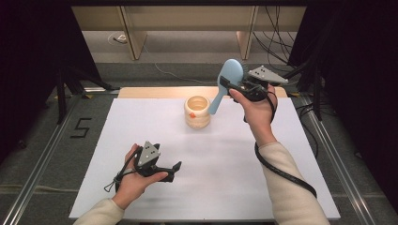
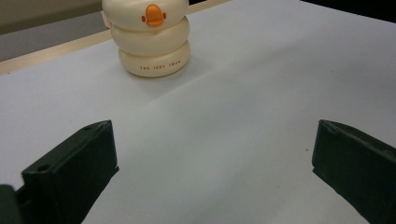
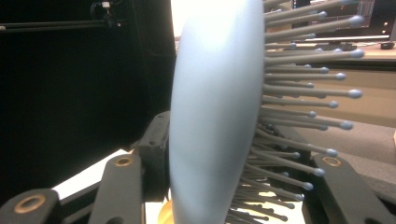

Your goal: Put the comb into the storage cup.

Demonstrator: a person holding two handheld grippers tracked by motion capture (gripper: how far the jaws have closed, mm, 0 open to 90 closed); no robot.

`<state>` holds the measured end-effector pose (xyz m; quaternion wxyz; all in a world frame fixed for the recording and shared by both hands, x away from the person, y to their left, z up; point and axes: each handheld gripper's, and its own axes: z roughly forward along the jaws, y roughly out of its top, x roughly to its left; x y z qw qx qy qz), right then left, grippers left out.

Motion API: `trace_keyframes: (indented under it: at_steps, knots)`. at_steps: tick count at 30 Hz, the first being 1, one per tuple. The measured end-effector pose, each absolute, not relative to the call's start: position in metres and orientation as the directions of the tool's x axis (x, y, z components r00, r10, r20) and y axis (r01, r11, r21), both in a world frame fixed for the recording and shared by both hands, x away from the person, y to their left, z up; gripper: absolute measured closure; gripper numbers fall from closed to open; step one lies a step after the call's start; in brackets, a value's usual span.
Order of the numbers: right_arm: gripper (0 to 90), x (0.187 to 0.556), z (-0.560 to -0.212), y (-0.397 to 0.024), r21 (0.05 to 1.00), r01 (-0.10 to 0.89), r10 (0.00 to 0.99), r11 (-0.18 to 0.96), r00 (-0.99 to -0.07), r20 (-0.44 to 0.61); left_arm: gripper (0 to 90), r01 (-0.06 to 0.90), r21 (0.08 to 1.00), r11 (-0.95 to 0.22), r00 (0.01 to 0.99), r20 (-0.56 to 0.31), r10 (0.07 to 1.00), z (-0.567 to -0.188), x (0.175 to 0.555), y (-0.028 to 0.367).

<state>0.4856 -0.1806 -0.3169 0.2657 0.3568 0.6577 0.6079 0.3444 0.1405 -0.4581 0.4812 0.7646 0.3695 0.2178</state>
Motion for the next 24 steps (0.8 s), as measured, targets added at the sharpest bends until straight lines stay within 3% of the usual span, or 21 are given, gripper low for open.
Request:
trace_keyframes:
  at_steps: [24]
  knots:
    - [50.3,0.4934,-0.311,-0.1753,0.99,0.141,0.797,-0.007,-0.597,0.09,0.0,0.358,0.896,-0.262,0.631,-0.026,0.775,-0.4583,0.3445,0.1403]
